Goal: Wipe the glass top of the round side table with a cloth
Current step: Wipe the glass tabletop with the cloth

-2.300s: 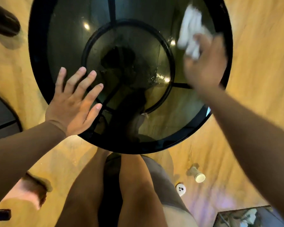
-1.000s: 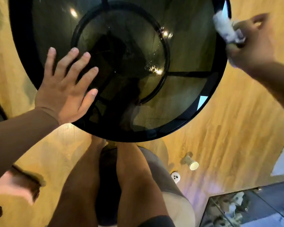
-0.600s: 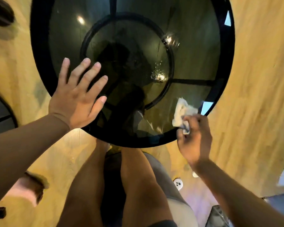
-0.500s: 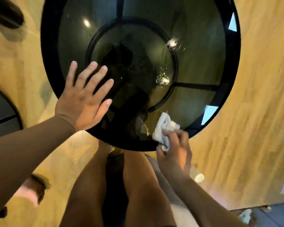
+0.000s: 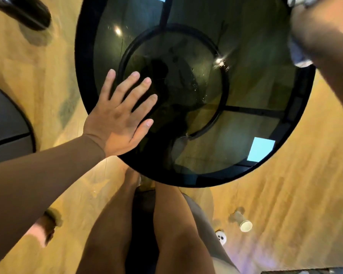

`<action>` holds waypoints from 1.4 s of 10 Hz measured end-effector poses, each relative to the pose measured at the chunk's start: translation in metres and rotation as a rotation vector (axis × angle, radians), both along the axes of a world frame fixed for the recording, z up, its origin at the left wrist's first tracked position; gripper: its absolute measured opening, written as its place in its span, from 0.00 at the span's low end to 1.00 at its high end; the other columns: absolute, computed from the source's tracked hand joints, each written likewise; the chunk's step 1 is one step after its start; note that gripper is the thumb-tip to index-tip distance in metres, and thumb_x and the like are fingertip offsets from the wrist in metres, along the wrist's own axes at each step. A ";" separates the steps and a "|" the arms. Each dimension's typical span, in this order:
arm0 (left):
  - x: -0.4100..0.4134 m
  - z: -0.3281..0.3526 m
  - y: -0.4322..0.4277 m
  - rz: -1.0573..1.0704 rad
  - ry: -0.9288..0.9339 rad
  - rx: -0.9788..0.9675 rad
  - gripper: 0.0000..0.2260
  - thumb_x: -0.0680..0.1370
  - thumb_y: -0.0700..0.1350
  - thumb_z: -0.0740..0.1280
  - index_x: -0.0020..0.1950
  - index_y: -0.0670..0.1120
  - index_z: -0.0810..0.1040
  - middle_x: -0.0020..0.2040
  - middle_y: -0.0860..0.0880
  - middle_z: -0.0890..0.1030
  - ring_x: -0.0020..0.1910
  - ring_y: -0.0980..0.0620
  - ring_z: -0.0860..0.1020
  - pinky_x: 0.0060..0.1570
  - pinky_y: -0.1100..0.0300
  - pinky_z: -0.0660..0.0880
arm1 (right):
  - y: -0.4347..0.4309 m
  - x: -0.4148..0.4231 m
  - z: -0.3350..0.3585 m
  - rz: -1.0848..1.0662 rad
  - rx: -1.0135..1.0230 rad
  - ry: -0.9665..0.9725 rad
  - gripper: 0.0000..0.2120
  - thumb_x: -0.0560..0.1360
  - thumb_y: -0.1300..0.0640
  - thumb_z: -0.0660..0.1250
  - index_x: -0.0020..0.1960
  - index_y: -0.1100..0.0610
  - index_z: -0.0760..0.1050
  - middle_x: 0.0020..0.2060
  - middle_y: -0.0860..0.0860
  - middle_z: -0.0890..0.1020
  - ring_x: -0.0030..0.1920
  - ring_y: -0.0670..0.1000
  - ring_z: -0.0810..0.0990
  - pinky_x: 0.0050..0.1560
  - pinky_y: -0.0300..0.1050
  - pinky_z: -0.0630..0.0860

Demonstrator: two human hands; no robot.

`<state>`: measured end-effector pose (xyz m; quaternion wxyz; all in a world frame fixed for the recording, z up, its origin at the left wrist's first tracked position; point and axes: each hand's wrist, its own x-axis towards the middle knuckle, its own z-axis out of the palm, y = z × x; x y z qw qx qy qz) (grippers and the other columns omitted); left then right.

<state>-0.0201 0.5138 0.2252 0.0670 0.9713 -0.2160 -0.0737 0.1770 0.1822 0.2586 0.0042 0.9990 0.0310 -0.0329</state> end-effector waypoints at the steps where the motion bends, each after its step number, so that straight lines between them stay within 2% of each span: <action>1: 0.001 0.001 0.001 0.000 0.022 -0.001 0.24 0.81 0.56 0.53 0.73 0.45 0.66 0.76 0.40 0.62 0.76 0.38 0.57 0.73 0.34 0.49 | 0.012 0.006 -0.002 -0.137 0.063 -0.031 0.18 0.69 0.44 0.57 0.58 0.45 0.67 0.60 0.55 0.76 0.57 0.57 0.76 0.57 0.55 0.75; 2: 0.002 0.002 0.001 -0.009 0.035 0.029 0.24 0.81 0.56 0.52 0.74 0.46 0.66 0.76 0.41 0.61 0.76 0.38 0.56 0.73 0.33 0.49 | 0.061 -0.102 0.007 -0.032 0.125 -0.002 0.13 0.67 0.50 0.64 0.50 0.50 0.77 0.54 0.56 0.78 0.50 0.58 0.76 0.41 0.44 0.71; 3: 0.003 0.001 0.002 -0.021 0.040 0.032 0.24 0.81 0.56 0.51 0.73 0.46 0.65 0.76 0.41 0.61 0.76 0.38 0.56 0.73 0.33 0.49 | 0.107 -0.209 0.028 0.221 0.251 0.208 0.10 0.63 0.53 0.70 0.45 0.52 0.80 0.50 0.54 0.77 0.46 0.56 0.74 0.36 0.40 0.65; 4: 0.002 0.002 0.001 -0.027 0.040 0.037 0.24 0.81 0.56 0.51 0.73 0.46 0.65 0.77 0.40 0.61 0.76 0.37 0.57 0.73 0.33 0.49 | 0.109 -0.248 0.028 0.673 0.281 0.494 0.08 0.66 0.54 0.68 0.46 0.51 0.78 0.50 0.54 0.76 0.44 0.55 0.72 0.35 0.43 0.70; 5: 0.002 0.002 0.000 -0.025 0.038 0.035 0.24 0.81 0.56 0.51 0.73 0.46 0.66 0.76 0.40 0.61 0.76 0.37 0.57 0.72 0.33 0.50 | 0.083 -0.203 0.026 0.838 0.233 0.515 0.08 0.73 0.54 0.66 0.52 0.48 0.75 0.51 0.56 0.78 0.45 0.57 0.75 0.35 0.47 0.74; 6: 0.001 0.001 0.001 -0.016 0.025 0.026 0.24 0.80 0.56 0.52 0.73 0.46 0.66 0.76 0.41 0.61 0.76 0.38 0.56 0.72 0.33 0.50 | 0.039 -0.075 0.010 0.937 0.057 0.196 0.17 0.74 0.47 0.63 0.62 0.47 0.71 0.56 0.59 0.75 0.51 0.61 0.78 0.41 0.51 0.78; 7: 0.001 0.000 0.001 -0.013 0.024 0.011 0.24 0.80 0.56 0.53 0.73 0.46 0.66 0.76 0.41 0.62 0.76 0.38 0.56 0.72 0.33 0.50 | 0.015 0.016 -0.017 0.434 -0.216 -0.471 0.28 0.76 0.41 0.56 0.67 0.60 0.67 0.57 0.66 0.70 0.55 0.67 0.74 0.53 0.53 0.74; 8: 0.002 -0.001 0.001 -0.014 0.012 -0.002 0.24 0.80 0.55 0.54 0.73 0.45 0.66 0.76 0.41 0.63 0.76 0.38 0.57 0.72 0.33 0.51 | 0.018 0.076 -0.004 -0.171 0.122 0.165 0.27 0.83 0.47 0.48 0.62 0.73 0.60 0.67 0.66 0.67 0.66 0.79 0.60 0.71 0.51 0.57; 9: 0.001 -0.001 0.002 -0.013 0.013 -0.006 0.23 0.81 0.55 0.54 0.72 0.46 0.66 0.76 0.41 0.63 0.76 0.38 0.58 0.72 0.33 0.51 | 0.053 0.053 0.007 -0.015 0.134 -0.033 0.26 0.77 0.46 0.52 0.66 0.64 0.68 0.68 0.62 0.69 0.67 0.66 0.67 0.67 0.52 0.65; 10: 0.002 0.000 0.001 -0.006 0.018 -0.027 0.23 0.81 0.55 0.54 0.72 0.45 0.68 0.75 0.41 0.64 0.76 0.38 0.59 0.72 0.32 0.52 | 0.096 -0.059 0.022 0.137 0.176 0.053 0.20 0.69 0.47 0.58 0.58 0.51 0.77 0.54 0.58 0.75 0.48 0.58 0.77 0.43 0.46 0.75; 11: 0.002 0.000 0.002 -0.004 0.003 -0.042 0.23 0.81 0.54 0.55 0.72 0.45 0.69 0.75 0.40 0.65 0.76 0.37 0.59 0.71 0.32 0.53 | 0.119 -0.147 0.019 0.391 0.247 0.305 0.19 0.69 0.47 0.58 0.55 0.50 0.78 0.50 0.55 0.76 0.41 0.56 0.78 0.34 0.40 0.70; 12: 0.001 -0.002 0.003 -0.011 -0.024 -0.068 0.22 0.81 0.53 0.55 0.71 0.44 0.71 0.75 0.39 0.66 0.75 0.37 0.61 0.71 0.32 0.54 | 0.138 -0.240 0.030 0.846 0.173 0.547 0.16 0.67 0.46 0.69 0.53 0.48 0.78 0.48 0.54 0.76 0.41 0.55 0.77 0.27 0.40 0.69; 13: 0.001 -0.002 0.004 -0.015 -0.036 -0.069 0.22 0.81 0.53 0.54 0.71 0.44 0.71 0.75 0.39 0.66 0.75 0.37 0.62 0.71 0.32 0.55 | 0.127 -0.205 0.024 0.985 0.190 0.554 0.19 0.63 0.49 0.75 0.53 0.49 0.78 0.48 0.55 0.77 0.41 0.56 0.78 0.26 0.40 0.68; 14: 0.001 -0.003 0.002 -0.002 -0.031 -0.068 0.22 0.82 0.54 0.55 0.71 0.45 0.71 0.75 0.40 0.67 0.75 0.38 0.62 0.71 0.33 0.55 | 0.111 -0.070 0.018 0.771 0.124 0.278 0.17 0.68 0.53 0.71 0.56 0.49 0.76 0.53 0.57 0.75 0.46 0.61 0.78 0.32 0.48 0.75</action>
